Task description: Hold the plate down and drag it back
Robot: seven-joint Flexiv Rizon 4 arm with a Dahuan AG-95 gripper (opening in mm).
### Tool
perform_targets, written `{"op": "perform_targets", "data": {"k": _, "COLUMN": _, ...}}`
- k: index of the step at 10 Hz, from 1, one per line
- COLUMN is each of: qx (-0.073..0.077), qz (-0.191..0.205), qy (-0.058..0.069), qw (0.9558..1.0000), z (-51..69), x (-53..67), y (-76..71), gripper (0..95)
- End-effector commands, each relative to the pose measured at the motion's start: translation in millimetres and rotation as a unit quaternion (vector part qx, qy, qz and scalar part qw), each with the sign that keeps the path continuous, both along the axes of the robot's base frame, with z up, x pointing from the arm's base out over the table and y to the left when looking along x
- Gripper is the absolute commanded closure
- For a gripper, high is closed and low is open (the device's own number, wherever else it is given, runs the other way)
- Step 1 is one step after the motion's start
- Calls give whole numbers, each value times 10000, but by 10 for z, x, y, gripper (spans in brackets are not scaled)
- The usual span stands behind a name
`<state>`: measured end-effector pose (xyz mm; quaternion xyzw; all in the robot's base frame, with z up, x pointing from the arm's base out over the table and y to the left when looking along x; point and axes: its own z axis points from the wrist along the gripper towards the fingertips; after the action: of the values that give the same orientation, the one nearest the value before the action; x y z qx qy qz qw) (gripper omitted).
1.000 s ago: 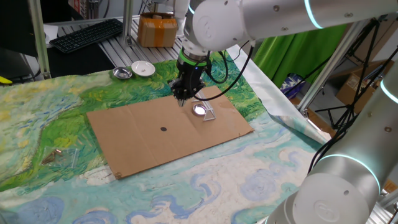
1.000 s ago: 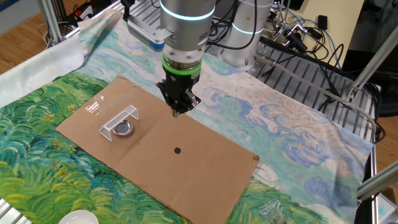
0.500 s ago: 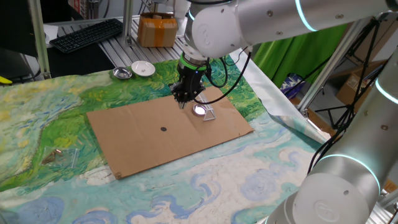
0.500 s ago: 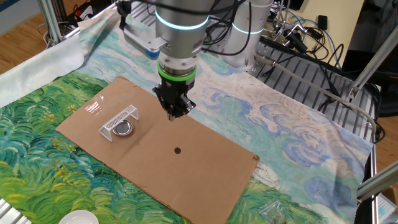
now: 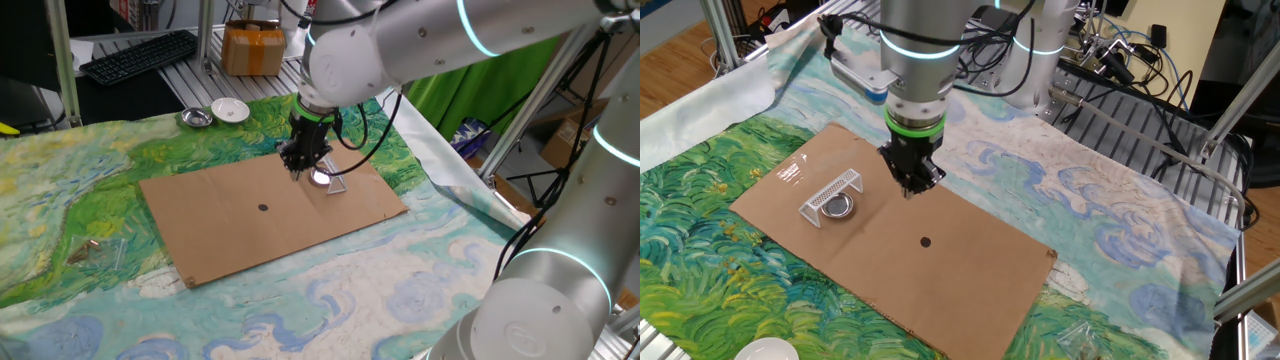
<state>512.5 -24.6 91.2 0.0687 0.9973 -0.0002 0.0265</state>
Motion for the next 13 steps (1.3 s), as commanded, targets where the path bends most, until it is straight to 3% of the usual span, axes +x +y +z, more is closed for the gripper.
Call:
{"op": "perform_targets", "data": {"k": 1, "qx": 13, "qz": 17, "qy": 4, "qw": 10000, "z": -105, "x": 3, "y": -42, "gripper": 950}}
{"op": "perform_targets", "data": {"k": 7, "qx": 14, "qz": -62, "qy": 7, "qw": 10000, "z": -337, "x": 44, "y": -108, "gripper": 950}}
{"op": "perform_targets", "data": {"k": 13, "qx": 17, "qz": -95, "qy": 12, "qw": 10000, "z": -517, "x": 243, "y": -167, "gripper": 950}}
